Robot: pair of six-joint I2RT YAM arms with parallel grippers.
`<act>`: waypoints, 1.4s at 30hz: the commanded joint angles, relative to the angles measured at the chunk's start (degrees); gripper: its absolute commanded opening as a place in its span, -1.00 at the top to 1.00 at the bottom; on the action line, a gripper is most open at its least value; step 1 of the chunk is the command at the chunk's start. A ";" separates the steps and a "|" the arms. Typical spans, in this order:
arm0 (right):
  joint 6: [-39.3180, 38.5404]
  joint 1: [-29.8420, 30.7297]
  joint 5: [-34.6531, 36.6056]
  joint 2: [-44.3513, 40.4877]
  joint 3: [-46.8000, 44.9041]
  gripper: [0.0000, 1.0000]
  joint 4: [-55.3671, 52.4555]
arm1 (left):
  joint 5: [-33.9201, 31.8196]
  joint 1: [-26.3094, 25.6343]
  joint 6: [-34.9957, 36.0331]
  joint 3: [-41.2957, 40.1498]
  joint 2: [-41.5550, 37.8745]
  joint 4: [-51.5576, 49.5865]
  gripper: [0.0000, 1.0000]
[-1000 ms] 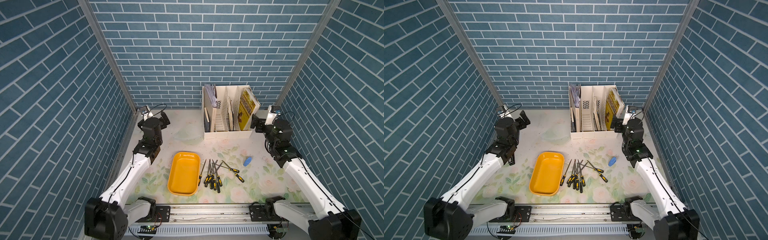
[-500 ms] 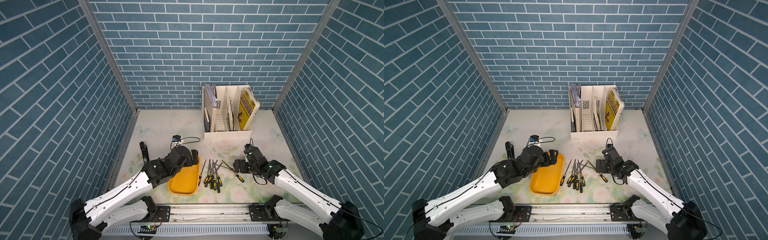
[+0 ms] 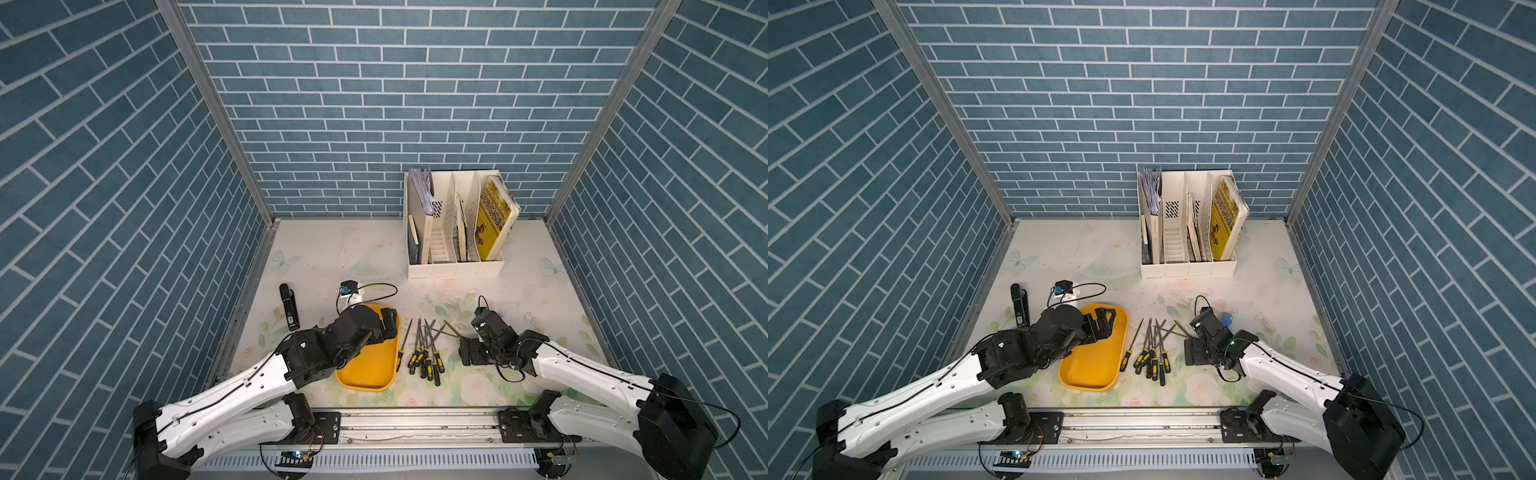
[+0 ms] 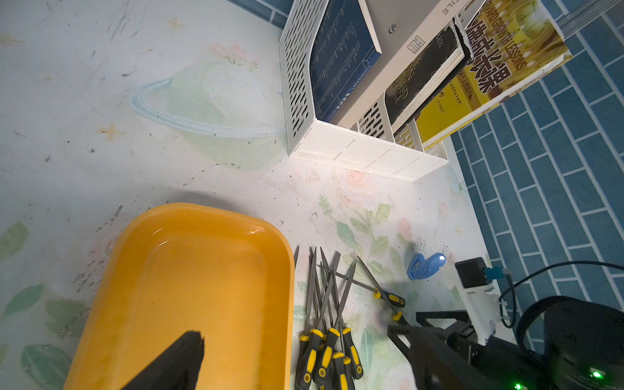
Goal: Put the file tool into the storage box
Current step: Pick up the file tool from the center of the board.
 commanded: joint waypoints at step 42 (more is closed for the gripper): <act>-1.79 7.41 -1.99 0.41 7.86 0.96 -9.69 | 6.38 -0.47 1.67 2.97 -0.75 1.05 -0.99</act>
